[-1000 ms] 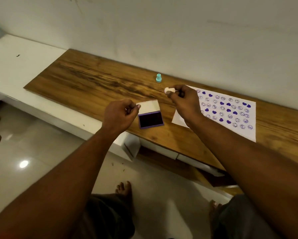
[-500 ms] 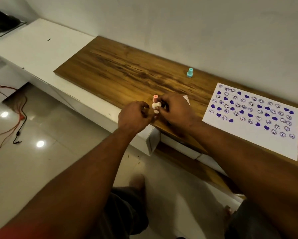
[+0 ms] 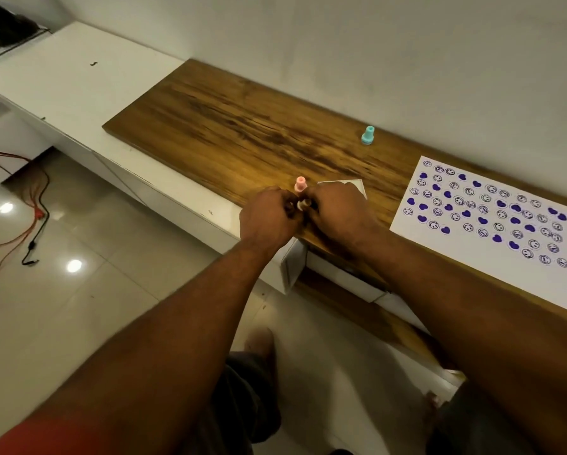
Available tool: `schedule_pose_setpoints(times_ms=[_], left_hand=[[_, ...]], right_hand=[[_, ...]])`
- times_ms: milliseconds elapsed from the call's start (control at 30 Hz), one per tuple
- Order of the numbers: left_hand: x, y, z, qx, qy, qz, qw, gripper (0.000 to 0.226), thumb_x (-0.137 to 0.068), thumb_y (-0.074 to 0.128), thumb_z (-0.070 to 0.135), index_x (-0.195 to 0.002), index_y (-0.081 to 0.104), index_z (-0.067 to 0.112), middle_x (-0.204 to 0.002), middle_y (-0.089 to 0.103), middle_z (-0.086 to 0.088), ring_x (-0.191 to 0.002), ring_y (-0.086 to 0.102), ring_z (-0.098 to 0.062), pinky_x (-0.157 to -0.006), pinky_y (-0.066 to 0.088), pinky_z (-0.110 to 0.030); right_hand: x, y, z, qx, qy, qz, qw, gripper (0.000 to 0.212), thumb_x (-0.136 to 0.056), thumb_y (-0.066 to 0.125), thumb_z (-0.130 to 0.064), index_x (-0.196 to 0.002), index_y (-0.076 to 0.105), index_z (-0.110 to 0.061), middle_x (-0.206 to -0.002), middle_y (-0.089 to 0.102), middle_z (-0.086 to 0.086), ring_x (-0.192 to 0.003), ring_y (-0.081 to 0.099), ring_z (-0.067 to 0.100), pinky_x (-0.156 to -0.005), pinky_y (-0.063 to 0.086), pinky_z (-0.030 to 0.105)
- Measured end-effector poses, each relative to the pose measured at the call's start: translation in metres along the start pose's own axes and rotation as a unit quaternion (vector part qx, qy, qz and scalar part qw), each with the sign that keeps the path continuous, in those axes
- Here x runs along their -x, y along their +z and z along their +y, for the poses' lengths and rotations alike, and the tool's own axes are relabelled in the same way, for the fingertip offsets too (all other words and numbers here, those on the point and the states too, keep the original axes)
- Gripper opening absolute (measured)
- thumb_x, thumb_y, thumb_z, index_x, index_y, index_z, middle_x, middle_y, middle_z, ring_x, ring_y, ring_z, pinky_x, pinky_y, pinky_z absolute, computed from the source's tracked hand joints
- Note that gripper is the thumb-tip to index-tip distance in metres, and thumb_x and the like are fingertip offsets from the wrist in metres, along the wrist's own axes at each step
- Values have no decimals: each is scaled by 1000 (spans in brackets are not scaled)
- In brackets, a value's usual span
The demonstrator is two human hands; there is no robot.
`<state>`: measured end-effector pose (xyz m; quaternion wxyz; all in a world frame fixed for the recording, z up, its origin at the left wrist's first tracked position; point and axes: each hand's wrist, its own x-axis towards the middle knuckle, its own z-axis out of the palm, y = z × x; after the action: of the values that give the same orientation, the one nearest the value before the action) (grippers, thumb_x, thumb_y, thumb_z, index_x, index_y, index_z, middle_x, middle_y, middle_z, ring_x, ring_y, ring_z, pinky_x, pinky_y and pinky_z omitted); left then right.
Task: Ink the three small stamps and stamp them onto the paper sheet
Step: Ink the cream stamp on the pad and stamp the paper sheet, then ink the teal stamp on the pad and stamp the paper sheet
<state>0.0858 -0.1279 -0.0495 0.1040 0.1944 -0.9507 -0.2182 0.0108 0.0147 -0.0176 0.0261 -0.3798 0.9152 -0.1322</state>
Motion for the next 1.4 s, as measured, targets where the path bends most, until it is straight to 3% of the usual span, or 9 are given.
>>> schedule_pose_setpoints(times_ms=[167, 300, 400, 600, 767, 1000, 1133, 1267, 1400], left_hand=[[0, -3, 4, -13, -3, -20, 1000, 26, -84, 78, 42, -107, 78, 30, -95, 69, 7, -80, 61, -12, -64, 47, -29], [1, -6, 6, -20, -2, -36, 999, 12, -85, 75, 38, -88, 74, 26, -80, 67, 4, -71, 63, -17, -65, 58, -36], [1, -5, 6, -35, 4, -40, 999, 15, -87, 74, 34, -78, 64, 27, -75, 63, 3, -66, 60, -17, -65, 60, -39], [-1, -1, 3, -31, 10, -17, 999, 26, -84, 75, 47, -98, 75, 26, -87, 64, 6, -74, 59, -14, -62, 47, -30], [-2, 2, 0, -12, -20, 16, 1000, 27, -89, 68, 52, -103, 75, 29, -91, 63, 8, -78, 58, -13, -61, 46, -30], [-5, 2, -4, 39, -35, 5, 999, 35, -90, 71, 50, -119, 73, 30, -108, 69, 6, -93, 65, -17, -71, 53, -33], [-6, -2, -8, 67, -46, 13, 997, 43, -85, 73, 49, -122, 73, 29, -101, 69, 9, -89, 64, -12, -69, 55, -32], [-6, -7, -6, 92, -51, 69, 992, 45, -81, 77, 52, -119, 73, 28, -94, 63, 13, -81, 55, -5, -58, 38, -21], [-10, -10, -3, 112, -63, 109, 986, 38, -82, 79, 43, -116, 72, 27, -97, 62, 13, -86, 55, -6, -62, 36, -18]], right_hand=[[-8, -4, -7, 157, -46, -38, 986, 38, -101, 58, -32, -137, 54, -20, -123, 68, 8, -115, 64, 30, -101, 47, 46], [-12, -2, -15, 250, -68, -49, 965, 46, -100, 60, -33, -140, 49, -13, -130, 65, 12, -121, 62, 33, -100, 47, 46], [-13, 0, -19, 273, -69, -55, 958, 50, -98, 63, -35, -140, 50, -11, -130, 65, 14, -120, 62, 34, -98, 48, 46], [-11, -6, -13, 145, -40, -52, 987, 41, -99, 63, -30, -136, 53, -16, -122, 69, 8, -109, 67, 28, -97, 51, 42], [-1, -20, 3, 8, -6, 51, 999, 36, -103, 51, -49, -124, 72, -28, -104, 75, -2, -91, 68, 17, -83, 52, 30], [-4, -29, 48, -158, 129, 168, 965, 34, -95, 67, -49, -110, 80, -22, -98, 79, -2, -87, 70, 12, -74, 52, 24], [-18, -35, 85, -142, 199, 218, 945, 34, -92, 69, -43, -118, 73, -22, -100, 77, 2, -93, 71, 21, -76, 50, 25], [-49, -44, 108, -58, 204, 140, 967, 58, -93, 70, -35, -144, 51, -16, -129, 62, 14, -117, 61, 33, -94, 48, 42], [-82, -46, 111, 20, 158, 29, 987, 60, -98, 62, -30, -153, 41, -17, -140, 53, 21, -121, 59, 43, -99, 51, 51]])
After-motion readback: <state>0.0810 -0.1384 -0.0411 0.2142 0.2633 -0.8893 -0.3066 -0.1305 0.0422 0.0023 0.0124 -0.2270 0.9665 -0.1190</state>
